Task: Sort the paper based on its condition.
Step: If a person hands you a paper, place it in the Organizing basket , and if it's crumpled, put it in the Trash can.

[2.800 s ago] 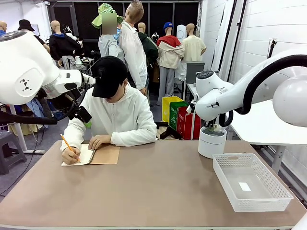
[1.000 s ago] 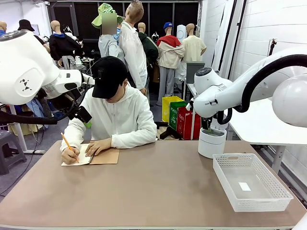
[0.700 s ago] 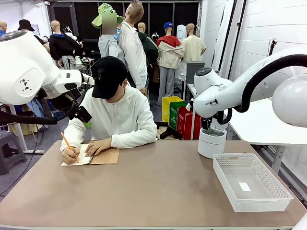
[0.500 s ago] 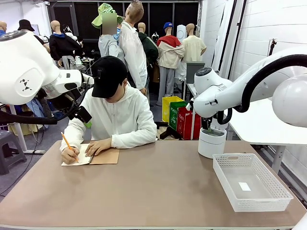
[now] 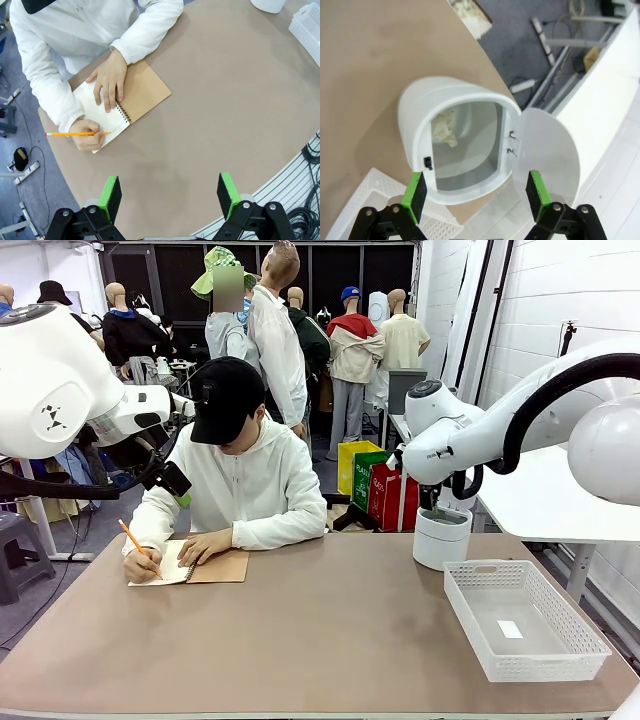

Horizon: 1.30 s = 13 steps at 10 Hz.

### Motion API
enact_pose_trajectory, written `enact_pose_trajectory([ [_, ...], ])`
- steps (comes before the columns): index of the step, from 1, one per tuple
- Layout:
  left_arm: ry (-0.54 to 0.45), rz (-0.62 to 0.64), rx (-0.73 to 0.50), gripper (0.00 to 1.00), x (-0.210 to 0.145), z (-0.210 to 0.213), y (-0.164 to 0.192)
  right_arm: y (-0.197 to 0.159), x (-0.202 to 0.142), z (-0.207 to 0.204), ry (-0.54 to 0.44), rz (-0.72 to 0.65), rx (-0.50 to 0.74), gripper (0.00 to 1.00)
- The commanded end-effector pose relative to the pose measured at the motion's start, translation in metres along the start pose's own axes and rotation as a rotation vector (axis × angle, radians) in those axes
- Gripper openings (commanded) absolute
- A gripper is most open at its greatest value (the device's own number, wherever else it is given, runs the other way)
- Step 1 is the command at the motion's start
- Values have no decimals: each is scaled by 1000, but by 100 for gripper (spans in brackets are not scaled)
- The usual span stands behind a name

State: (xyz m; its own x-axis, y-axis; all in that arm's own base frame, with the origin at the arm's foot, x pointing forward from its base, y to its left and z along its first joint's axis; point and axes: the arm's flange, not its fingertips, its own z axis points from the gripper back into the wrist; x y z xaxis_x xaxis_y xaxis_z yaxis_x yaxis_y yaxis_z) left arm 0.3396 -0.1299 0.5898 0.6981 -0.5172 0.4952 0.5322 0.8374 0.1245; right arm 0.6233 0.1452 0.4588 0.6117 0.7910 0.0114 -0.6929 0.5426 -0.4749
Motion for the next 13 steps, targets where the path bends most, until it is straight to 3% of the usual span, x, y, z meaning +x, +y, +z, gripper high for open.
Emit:
enact_pose_trajectory([
  [1, -2, -3, 0, 100, 0, 1, 1, 15, 0, 35, -144, 27, 108, 100],
  [4, -2, -3, 0, 100, 0, 1, 1, 45, -1, 71, -270, 9, 196, 100],
  [7, -2, -3, 0, 100, 0, 1, 1, 79, -30, 99, -442, -32, 287, 100],
  [10, -2, -3, 0, 100, 0, 1, 1, 88, -32, 96, -444, 26, 251, 100],
  [11, -2, -3, 0, 100, 0, 1, 1, 86, -23, 108, -431, -47, 280, 100],
  [13, -2, -3, 0, 100, 0, 1, 1, 86, -23, 108, -431, -47, 280, 100],
])
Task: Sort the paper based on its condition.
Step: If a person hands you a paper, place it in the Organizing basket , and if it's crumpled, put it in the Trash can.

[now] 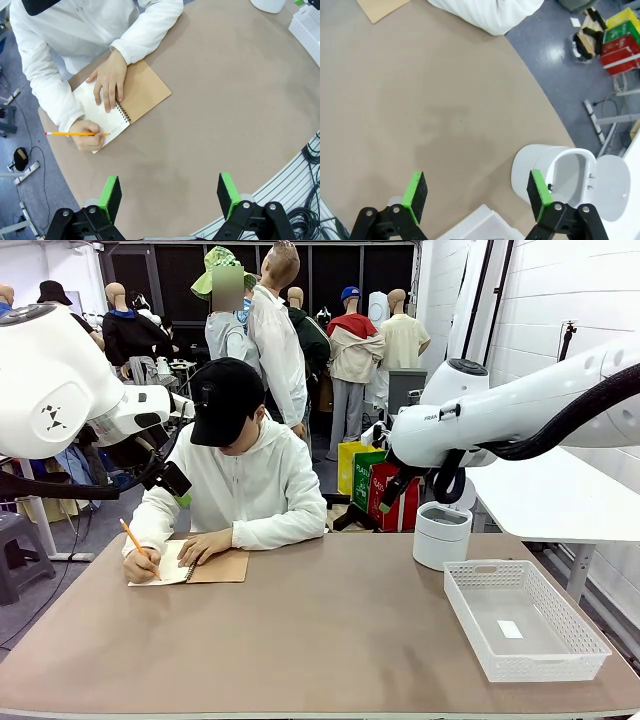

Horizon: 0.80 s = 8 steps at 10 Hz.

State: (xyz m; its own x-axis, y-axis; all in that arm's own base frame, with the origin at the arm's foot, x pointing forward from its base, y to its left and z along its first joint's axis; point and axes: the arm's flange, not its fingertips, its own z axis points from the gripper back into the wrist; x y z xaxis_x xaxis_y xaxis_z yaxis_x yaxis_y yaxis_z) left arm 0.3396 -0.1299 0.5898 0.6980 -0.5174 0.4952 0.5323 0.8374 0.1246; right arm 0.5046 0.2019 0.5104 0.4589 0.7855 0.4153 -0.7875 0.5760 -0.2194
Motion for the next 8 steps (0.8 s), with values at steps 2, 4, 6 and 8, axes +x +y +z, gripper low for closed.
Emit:
enact_pose_trajectory([
  [2, -2, -2, 0, 100, 0, 1, 1, -2, 4, 0, 2, -16, 0, 100],
  [4, -2, -2, 0, 100, 0, 1, 1, 7, 3, 14, -25, -39, 6, 100],
  [6, -2, -2, 0, 100, 0, 1, 1, 33, -6, 46, -84, -100, 45, 100],
  [8, -2, -2, 0, 100, 0, 1, 1, 50, -19, 67, -169, -122, 68, 100],
])
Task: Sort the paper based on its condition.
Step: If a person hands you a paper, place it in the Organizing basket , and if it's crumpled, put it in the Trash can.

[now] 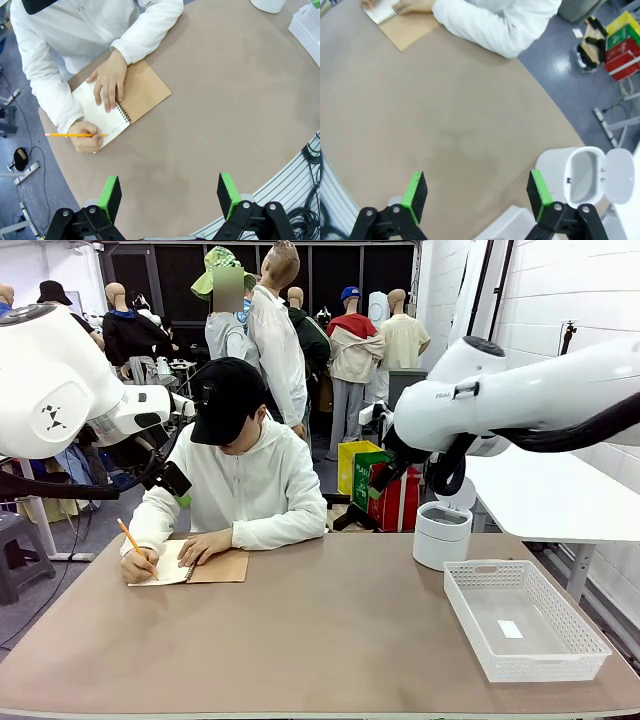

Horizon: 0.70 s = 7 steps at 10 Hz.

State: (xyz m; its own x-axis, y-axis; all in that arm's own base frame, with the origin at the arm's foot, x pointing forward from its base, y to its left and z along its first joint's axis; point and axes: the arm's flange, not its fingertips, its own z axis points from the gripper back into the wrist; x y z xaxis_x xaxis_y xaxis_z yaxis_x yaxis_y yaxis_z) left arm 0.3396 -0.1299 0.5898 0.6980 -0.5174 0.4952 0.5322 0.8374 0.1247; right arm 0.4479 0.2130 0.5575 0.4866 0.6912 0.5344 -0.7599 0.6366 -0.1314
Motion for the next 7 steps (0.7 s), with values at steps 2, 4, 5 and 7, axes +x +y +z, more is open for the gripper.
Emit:
enact_pose_trajectory([
  [2, -2, -2, 0, 100, 0, 1, 1, 25, -38, 27, -158, -27, 29, 100],
  [4, -2, -2, 0, 100, 0, 1, 1, 39, -49, 39, -222, 0, 47, 100],
  [5, -2, -2, 0, 100, 0, 1, 1, 45, -51, 41, -230, 13, 53, 100],
  [7, -2, -2, 0, 100, 0, 1, 1, 50, -53, 42, -236, 17, 83, 100],
])
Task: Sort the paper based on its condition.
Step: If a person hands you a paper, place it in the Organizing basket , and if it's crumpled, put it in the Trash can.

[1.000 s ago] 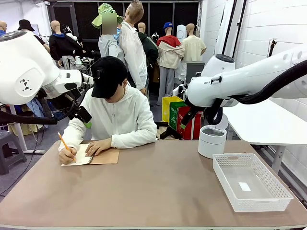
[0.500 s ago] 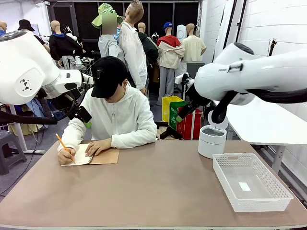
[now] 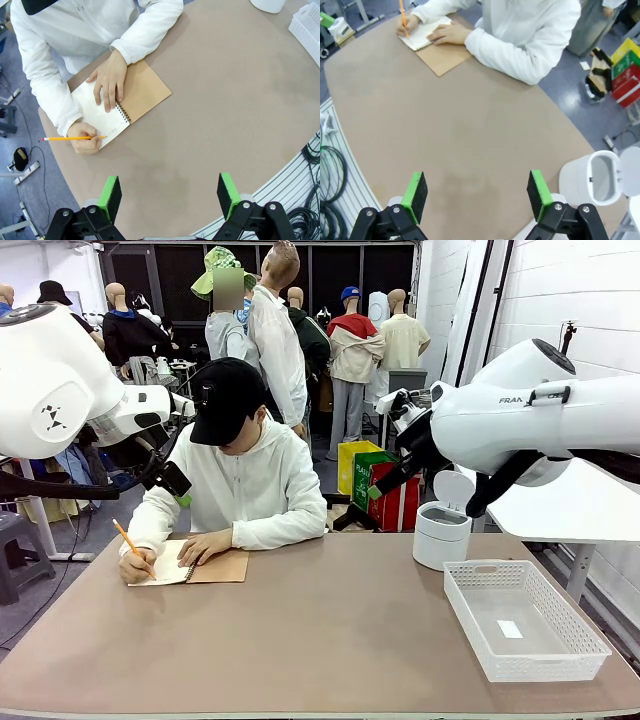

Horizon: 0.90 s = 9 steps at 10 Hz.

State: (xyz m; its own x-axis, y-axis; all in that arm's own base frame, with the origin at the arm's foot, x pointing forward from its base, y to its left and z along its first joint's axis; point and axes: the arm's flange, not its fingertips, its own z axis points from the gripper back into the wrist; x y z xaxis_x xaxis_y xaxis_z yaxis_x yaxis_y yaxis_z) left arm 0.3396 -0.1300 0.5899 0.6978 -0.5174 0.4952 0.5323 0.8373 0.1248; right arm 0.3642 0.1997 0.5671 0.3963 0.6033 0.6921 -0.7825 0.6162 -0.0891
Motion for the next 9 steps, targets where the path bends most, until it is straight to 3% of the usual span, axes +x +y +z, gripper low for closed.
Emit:
enact_pose_trajectory([
  [1, -2, -2, 0, 100, 0, 1, 1, -2, -9, -5, -30, 21, 42, 100],
  [9, -2, -2, 0, 100, 0, 1, 1, 0, 0, 0, 0, 0, 0, 100],
])
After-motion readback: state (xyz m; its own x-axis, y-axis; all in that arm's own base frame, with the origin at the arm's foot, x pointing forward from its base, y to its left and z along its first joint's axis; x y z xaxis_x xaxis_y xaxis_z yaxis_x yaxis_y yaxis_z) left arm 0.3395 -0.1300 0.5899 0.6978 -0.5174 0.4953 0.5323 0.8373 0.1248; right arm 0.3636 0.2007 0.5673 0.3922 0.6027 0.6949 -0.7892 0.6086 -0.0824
